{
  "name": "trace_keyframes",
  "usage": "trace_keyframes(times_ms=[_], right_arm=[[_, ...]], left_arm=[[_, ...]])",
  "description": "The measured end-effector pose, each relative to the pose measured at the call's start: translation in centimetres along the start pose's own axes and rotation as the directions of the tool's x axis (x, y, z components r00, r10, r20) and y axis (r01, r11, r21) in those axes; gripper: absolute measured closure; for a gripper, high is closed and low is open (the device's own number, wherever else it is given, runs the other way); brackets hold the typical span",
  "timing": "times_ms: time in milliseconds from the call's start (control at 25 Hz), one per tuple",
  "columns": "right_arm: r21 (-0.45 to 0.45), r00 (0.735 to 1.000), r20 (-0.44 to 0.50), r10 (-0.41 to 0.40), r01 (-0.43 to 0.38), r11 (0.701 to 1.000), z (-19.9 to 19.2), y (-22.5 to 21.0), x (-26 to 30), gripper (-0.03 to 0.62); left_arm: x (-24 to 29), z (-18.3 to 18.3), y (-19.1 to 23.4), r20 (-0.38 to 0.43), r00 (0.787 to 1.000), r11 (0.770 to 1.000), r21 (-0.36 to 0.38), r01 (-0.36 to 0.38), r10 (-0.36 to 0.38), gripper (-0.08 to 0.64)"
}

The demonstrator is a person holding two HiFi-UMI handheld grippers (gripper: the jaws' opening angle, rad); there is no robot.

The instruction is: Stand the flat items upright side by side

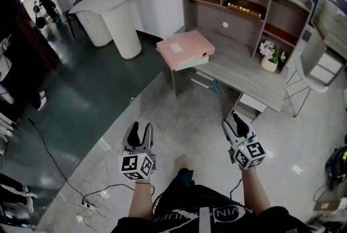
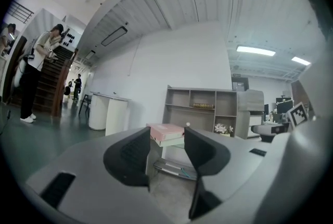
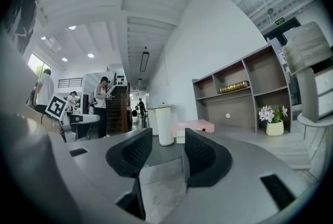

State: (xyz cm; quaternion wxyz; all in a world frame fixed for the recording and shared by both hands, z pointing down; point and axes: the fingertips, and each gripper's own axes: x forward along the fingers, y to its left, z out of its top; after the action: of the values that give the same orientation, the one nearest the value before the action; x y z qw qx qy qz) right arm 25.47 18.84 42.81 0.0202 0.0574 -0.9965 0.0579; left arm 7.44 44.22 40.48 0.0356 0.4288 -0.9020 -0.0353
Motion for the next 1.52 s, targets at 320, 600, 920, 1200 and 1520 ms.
trace_keyframes(times_ms=[320, 600, 920, 1200, 1520], right_arm=[[0.015, 0.998, -0.053, -0.033, 0.034, 0.999, -0.3, -2.4, 6.8, 0.402], [0.025, 0.995, -0.079, -0.061, 0.063, 0.998, -0.6, -4.0, 13.0, 0.4], [0.021, 0.993, -0.091, -0.08, 0.082, 0.996, -1.2, -5.0, 19.4, 0.397], [0.007, 0.993, -0.093, -0.078, 0.079, 0.997, -1.1, -5.1, 23.1, 0.396], [0.003, 0.991, -0.111, -0.078, 0.079, 0.997, -1.7, -5.6, 23.9, 0.391]], left_arm=[[7.9, 0.1, 3.0, -0.042, 0.998, 0.999, -0.004, 0.041, -0.041, 0.373], [14.5, -0.1, 6.3, -0.065, 0.996, 0.998, -0.02, 0.067, -0.068, 0.373], [21.0, -0.5, 9.6, -0.073, 0.992, 0.994, -0.029, 0.105, -0.107, 0.373], [23.9, -0.5, 11.5, -0.066, 0.991, 0.992, -0.039, 0.118, -0.12, 0.373], [25.6, -1.7, 11.9, -0.095, 0.987, 0.988, -0.093, 0.122, -0.131, 0.373]])
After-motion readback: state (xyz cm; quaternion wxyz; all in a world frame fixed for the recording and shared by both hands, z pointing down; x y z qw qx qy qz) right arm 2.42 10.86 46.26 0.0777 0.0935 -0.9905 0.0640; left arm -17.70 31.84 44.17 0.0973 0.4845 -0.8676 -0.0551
